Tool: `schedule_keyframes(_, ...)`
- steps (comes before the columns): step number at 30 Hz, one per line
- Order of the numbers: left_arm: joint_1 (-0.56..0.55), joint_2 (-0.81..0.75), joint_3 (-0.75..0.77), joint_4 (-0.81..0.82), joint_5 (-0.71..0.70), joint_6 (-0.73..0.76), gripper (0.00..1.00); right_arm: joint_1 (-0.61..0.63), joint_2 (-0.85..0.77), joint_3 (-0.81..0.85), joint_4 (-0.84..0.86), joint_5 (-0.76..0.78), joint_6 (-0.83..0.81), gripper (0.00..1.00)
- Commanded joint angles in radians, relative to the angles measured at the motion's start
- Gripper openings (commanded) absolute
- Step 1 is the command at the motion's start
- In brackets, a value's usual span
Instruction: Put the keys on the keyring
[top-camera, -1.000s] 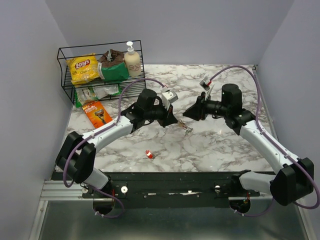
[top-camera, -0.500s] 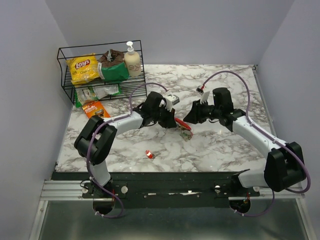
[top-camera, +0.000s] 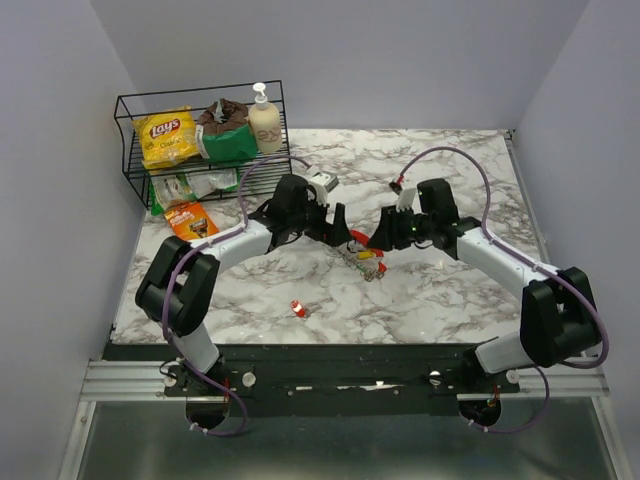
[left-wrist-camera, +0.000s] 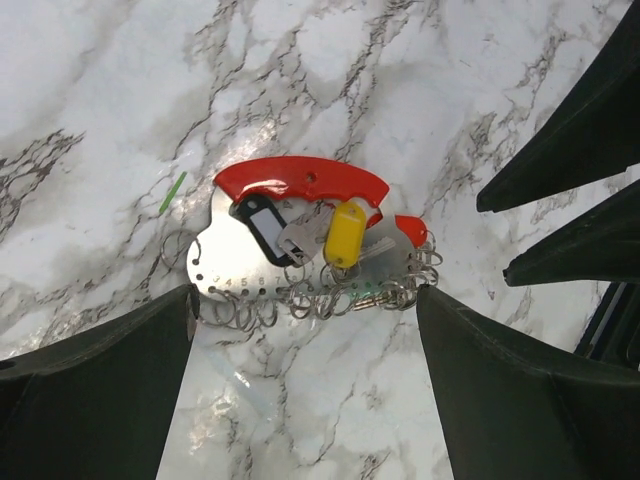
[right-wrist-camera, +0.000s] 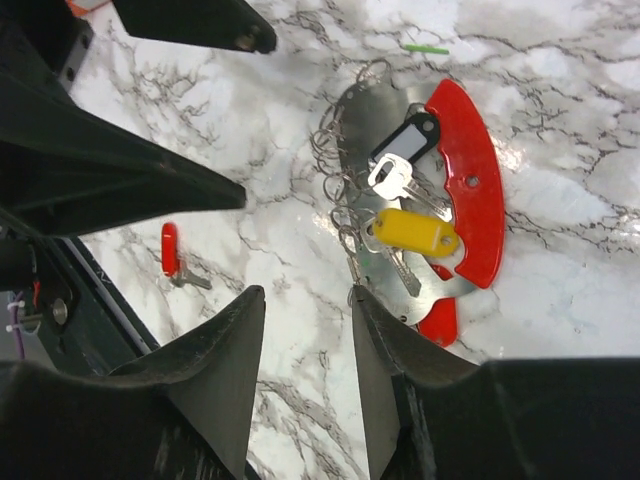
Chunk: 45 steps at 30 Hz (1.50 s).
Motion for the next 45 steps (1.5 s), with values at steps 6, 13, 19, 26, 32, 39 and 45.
schedule_keyframes(6, 0.064, -0.038, -0.121, 0.049, 0.033, -0.137, 0.96, 0.044, 0.084, 0.05, -0.094, 0.127, -0.006, 0.48)
schedule_keyframes(13, 0.066, -0.035, -0.18, 0.095, 0.093, -0.201, 0.91, 0.055, 0.121, 0.08, -0.133, 0.15, -0.003, 0.46)
schedule_keyframes(19, 0.064, -0.007, -0.22, 0.193, 0.114, -0.281, 0.81, 0.068, 0.144, 0.102, -0.146, 0.162, 0.003, 0.43)
schedule_keyframes(26, 0.066, 0.042, -0.189, 0.209, 0.085, -0.327, 0.72, 0.079, 0.179, 0.137, -0.146, 0.168, 0.014, 0.41)
schedule_keyframes(32, 0.066, 0.098, -0.168, 0.232, 0.073, -0.349, 0.58, 0.081, 0.193, 0.151, -0.146, 0.171, 0.014, 0.4)
schedule_keyframes(39, 0.062, 0.152, -0.137, 0.238, 0.061, -0.338, 0.46, 0.081, 0.187, 0.154, -0.146, 0.174, 0.012, 0.4)
schedule_keyframes(45, 0.062, 0.18, -0.125, 0.229, 0.045, -0.333, 0.46, 0.081, 0.188, 0.16, -0.147, 0.179, 0.009, 0.4)
